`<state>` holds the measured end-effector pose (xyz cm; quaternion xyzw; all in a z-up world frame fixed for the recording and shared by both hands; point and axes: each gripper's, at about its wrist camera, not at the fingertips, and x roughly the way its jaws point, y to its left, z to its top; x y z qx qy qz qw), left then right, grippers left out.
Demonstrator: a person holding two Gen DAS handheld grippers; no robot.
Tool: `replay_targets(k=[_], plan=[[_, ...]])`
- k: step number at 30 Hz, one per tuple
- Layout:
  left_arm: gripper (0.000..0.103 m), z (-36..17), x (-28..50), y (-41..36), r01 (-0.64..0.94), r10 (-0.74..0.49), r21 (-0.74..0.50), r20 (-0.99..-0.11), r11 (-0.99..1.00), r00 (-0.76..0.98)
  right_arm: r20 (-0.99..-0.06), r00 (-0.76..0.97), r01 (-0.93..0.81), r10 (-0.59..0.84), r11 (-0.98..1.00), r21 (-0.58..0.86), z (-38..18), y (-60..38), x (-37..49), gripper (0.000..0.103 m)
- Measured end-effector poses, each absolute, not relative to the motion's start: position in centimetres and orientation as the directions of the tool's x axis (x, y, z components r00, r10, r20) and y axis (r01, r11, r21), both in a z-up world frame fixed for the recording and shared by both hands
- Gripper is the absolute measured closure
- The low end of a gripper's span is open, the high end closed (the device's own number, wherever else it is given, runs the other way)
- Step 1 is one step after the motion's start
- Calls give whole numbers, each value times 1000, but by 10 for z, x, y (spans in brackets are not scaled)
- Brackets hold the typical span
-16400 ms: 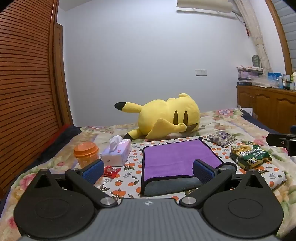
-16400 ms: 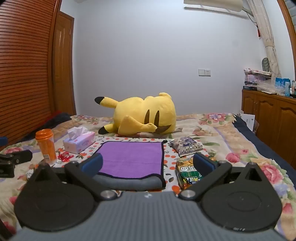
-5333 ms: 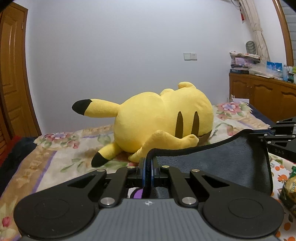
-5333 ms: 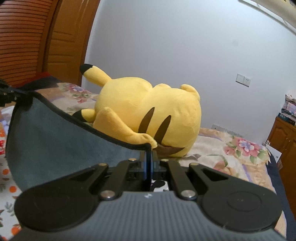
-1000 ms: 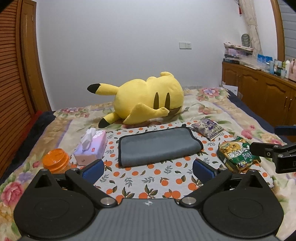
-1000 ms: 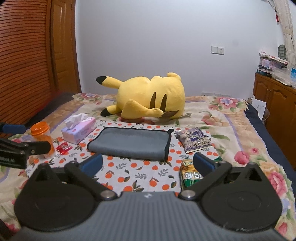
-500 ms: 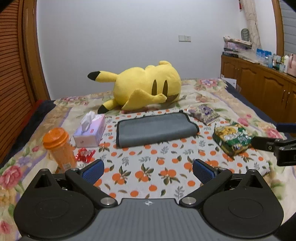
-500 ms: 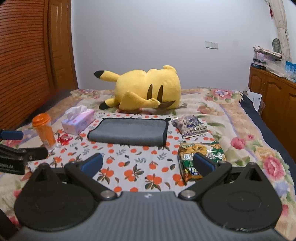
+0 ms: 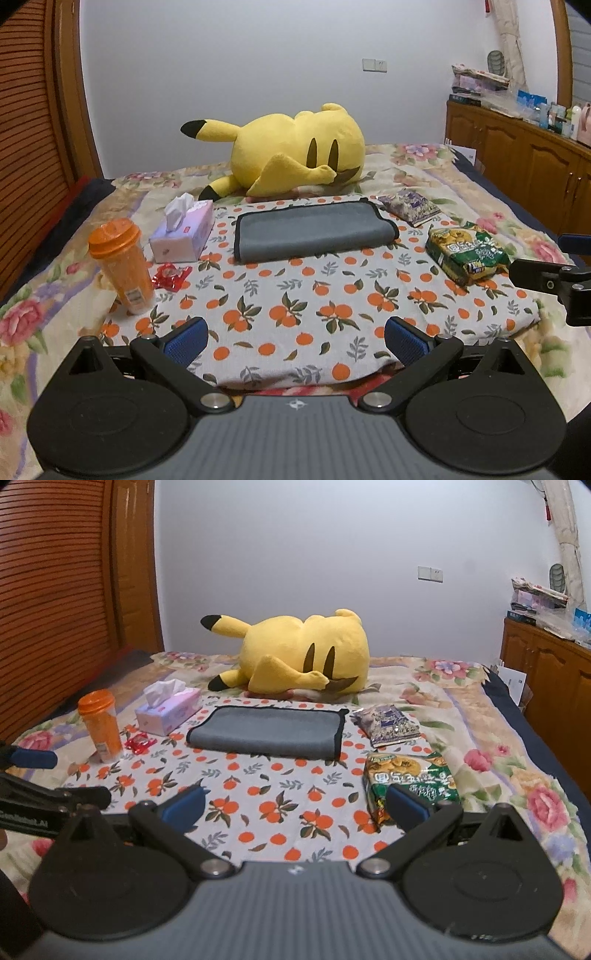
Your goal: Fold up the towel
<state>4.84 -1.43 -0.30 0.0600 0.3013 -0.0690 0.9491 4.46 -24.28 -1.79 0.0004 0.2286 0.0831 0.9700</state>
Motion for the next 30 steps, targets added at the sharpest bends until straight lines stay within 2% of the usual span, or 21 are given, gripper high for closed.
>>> replay_targets(k=[18, 30], plan=[[0, -36, 43, -4, 142, -75, 66, -592, 988, 802, -464, 873, -127, 146, 989, 73, -42, -243, 45, 0], [0, -32, 33, -3, 127, -70, 71, -535, 989, 842, -452, 883, -105, 125, 992, 69, -45, -243, 47, 0]])
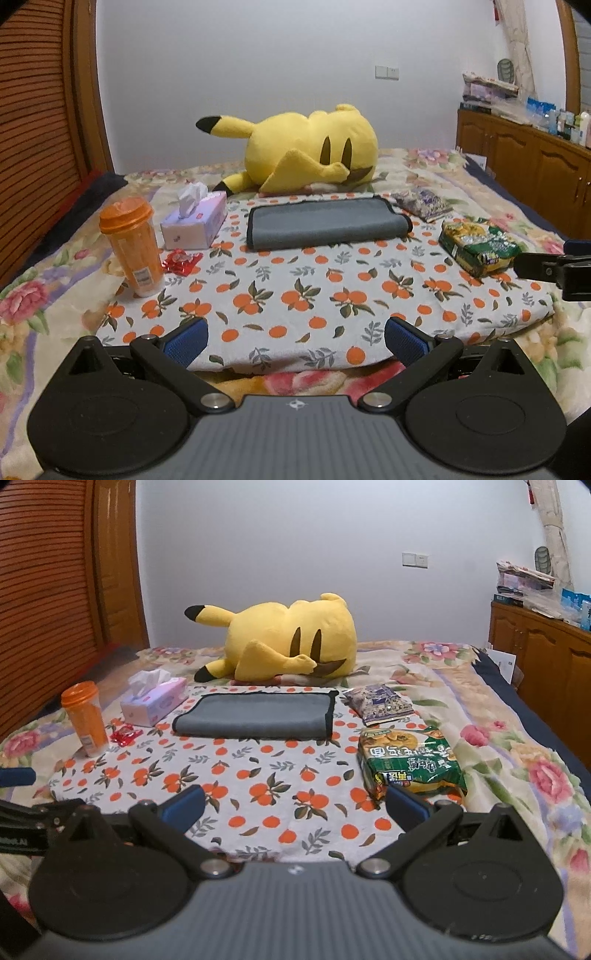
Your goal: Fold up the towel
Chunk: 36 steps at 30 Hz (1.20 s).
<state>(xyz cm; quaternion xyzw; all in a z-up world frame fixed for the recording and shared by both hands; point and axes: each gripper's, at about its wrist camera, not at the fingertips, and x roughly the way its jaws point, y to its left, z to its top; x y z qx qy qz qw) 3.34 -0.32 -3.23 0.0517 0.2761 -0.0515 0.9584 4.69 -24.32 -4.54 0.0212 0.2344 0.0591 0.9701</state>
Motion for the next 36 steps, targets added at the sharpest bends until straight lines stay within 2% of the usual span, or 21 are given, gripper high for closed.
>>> replay_targets(k=[36], plan=[[0, -14, 14, -4, 108, -70, 89, -351, 990, 934, -303, 947, -87, 104, 994, 69, -35, -251, 28, 0]])
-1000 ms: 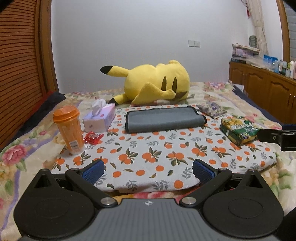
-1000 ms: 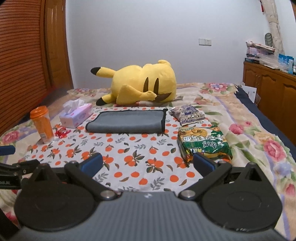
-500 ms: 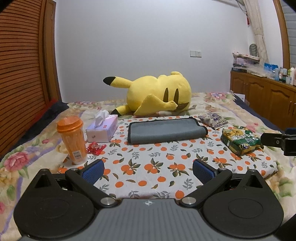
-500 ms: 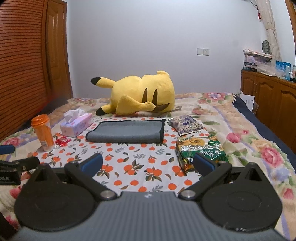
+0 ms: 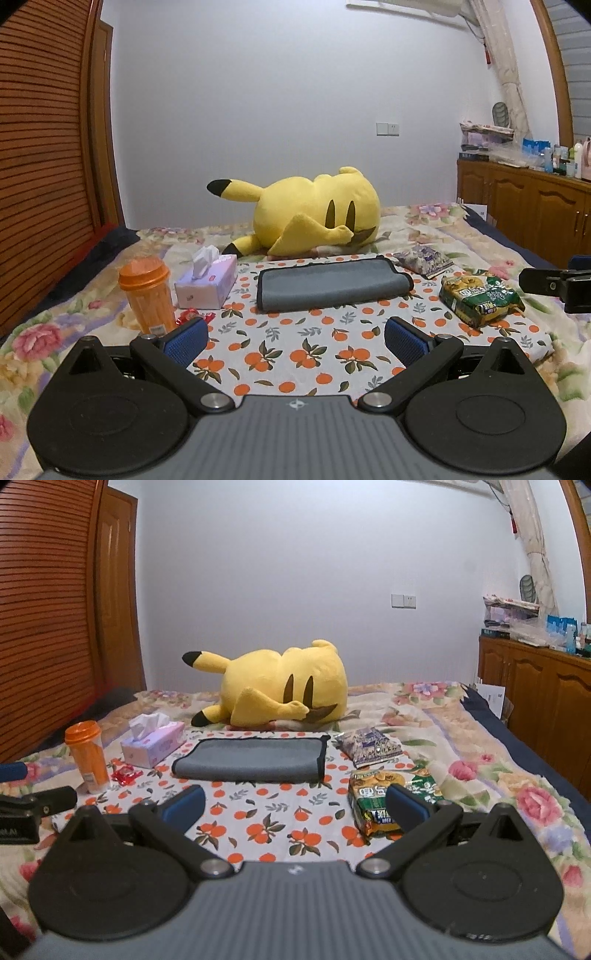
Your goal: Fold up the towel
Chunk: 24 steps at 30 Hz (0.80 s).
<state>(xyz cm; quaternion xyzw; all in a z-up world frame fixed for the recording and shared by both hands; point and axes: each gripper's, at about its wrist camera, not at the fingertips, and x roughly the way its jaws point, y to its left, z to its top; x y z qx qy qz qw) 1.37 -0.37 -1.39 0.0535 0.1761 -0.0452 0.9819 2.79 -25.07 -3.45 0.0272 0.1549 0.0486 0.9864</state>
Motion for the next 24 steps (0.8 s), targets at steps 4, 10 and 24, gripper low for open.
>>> replay_targets(k=[4, 10, 24], plan=[[0, -13, 13, -4, 111, -73, 92, -342, 990, 937, -282, 954, -86, 101, 994, 62, -33, -251, 25, 0], [0, -13, 12, -5, 108, -70, 96, -340, 989, 938, -277, 956, -84, 98, 995, 62, -33, -251, 25, 0], [0, -13, 12, -4, 109, -71, 95, -340, 989, 938, -276, 956, -83, 98, 994, 64, -33, -252, 25, 0]])
